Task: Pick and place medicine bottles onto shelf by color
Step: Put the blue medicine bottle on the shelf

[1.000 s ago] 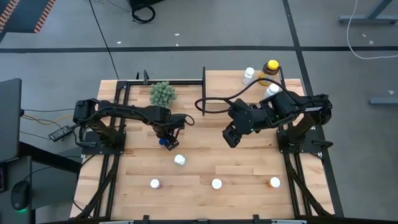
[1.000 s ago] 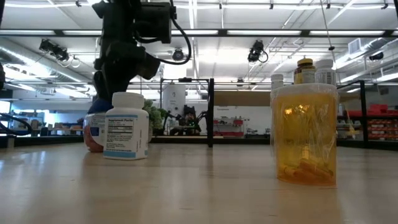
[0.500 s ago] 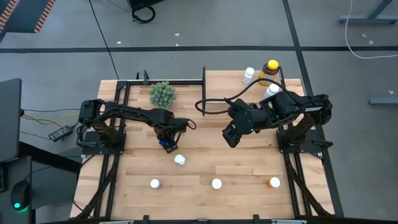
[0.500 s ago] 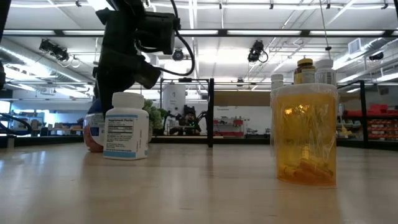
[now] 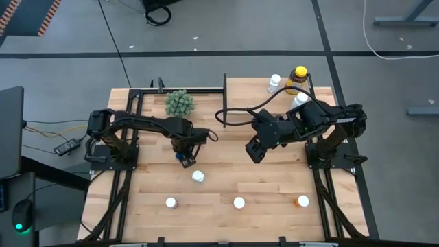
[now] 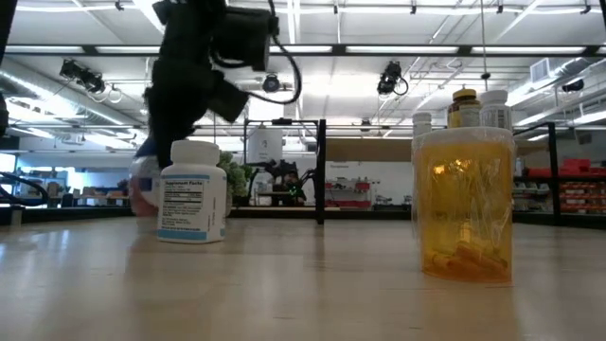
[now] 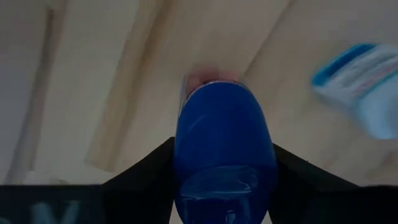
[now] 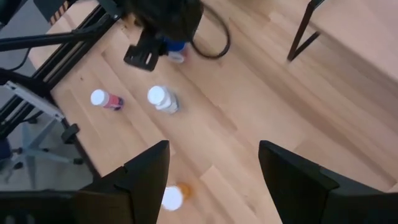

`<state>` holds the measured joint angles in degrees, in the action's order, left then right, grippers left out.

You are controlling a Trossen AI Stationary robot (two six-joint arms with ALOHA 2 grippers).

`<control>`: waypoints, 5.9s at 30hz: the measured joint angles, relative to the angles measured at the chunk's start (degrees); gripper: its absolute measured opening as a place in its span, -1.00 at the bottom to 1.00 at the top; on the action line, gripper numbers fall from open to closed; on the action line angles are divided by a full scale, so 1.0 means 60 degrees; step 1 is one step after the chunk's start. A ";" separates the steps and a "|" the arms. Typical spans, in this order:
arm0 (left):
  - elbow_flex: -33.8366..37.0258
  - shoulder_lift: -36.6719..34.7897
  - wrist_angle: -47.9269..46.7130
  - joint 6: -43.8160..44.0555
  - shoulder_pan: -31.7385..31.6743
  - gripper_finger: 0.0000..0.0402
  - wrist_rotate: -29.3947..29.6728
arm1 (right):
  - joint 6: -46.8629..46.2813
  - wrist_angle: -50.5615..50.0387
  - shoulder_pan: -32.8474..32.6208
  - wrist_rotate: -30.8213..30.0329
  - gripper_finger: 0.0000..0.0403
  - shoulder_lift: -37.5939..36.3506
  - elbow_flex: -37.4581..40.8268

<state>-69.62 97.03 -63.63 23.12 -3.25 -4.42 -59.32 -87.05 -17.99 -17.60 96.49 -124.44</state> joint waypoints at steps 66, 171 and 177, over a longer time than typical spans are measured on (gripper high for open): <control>-1.0351 0.4524 0.0434 -0.5224 -0.3335 0.08 0.0684 | -0.6517 -0.0143 -0.1692 -0.2271 0.26 0.0007 0.0080; -1.0726 -0.0674 -0.3246 -0.0942 -0.1872 -0.14 0.0698 | 0.3112 0.3322 0.7265 0.1618 0.18 0.0954 0.3224; -1.0726 -0.0674 -0.3244 -0.0884 -0.1872 -0.14 0.0695 | 0.3289 0.3854 0.7519 0.1443 0.01 0.0954 0.3224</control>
<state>-133.97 92.99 -83.09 17.82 -14.48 -0.25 -39.58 -63.92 27.13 -8.94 102.21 -105.10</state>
